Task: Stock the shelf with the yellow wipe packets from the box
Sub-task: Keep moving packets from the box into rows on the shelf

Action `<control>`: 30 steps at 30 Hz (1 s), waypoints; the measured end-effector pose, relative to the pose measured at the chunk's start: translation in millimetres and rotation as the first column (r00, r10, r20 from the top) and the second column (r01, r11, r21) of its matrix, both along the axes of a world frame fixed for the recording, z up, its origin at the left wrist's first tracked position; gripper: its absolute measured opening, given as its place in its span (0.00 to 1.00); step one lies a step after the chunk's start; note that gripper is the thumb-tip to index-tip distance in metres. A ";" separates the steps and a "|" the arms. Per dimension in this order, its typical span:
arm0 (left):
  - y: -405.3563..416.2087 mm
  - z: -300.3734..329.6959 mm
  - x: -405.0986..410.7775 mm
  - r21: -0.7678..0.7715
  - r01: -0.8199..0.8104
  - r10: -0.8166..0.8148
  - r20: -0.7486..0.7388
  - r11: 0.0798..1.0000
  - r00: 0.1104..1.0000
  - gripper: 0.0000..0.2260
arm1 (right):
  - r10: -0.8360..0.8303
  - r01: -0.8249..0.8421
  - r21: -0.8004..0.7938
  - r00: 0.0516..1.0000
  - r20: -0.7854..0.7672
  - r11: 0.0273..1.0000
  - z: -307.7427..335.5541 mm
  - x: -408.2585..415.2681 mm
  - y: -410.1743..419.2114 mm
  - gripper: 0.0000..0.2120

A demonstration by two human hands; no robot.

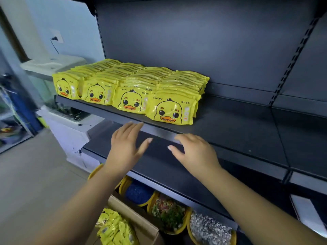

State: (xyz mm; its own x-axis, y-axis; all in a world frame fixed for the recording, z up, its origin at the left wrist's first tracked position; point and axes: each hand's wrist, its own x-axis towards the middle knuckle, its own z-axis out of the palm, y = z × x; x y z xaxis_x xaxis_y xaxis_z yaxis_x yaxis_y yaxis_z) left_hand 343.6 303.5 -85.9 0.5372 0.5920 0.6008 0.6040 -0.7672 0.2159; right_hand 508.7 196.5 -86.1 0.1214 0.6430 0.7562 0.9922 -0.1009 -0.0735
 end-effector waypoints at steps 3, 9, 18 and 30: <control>-43.3 -7.5 -29.4 -0.060 -0.047 0.043 -0.066 0.997 0.997 0.31 | 0.070 -0.075 -0.061 0.994 -0.079 0.995 -14.2 -18.6 -32.7 0.15; -112.8 -28.0 -87.7 -0.111 -0.038 0.015 -0.203 0.993 0.979 0.17 | 0.020 -0.038 -0.207 0.996 -0.088 0.978 -34.7 -63.1 -88.8 0.20; -146.3 -39.0 -151.5 -0.284 -0.256 0.193 -0.231 0.924 0.954 0.11 | 0.126 -0.153 -0.283 0.986 -0.111 0.947 -36.5 -114.3 -116.6 0.27; -83.3 -81.0 -225.2 -0.356 -0.122 0.036 -0.239 0.927 0.970 0.10 | 0.006 -0.108 -0.534 0.982 -0.189 0.839 -89.4 -190.6 -73.1 0.21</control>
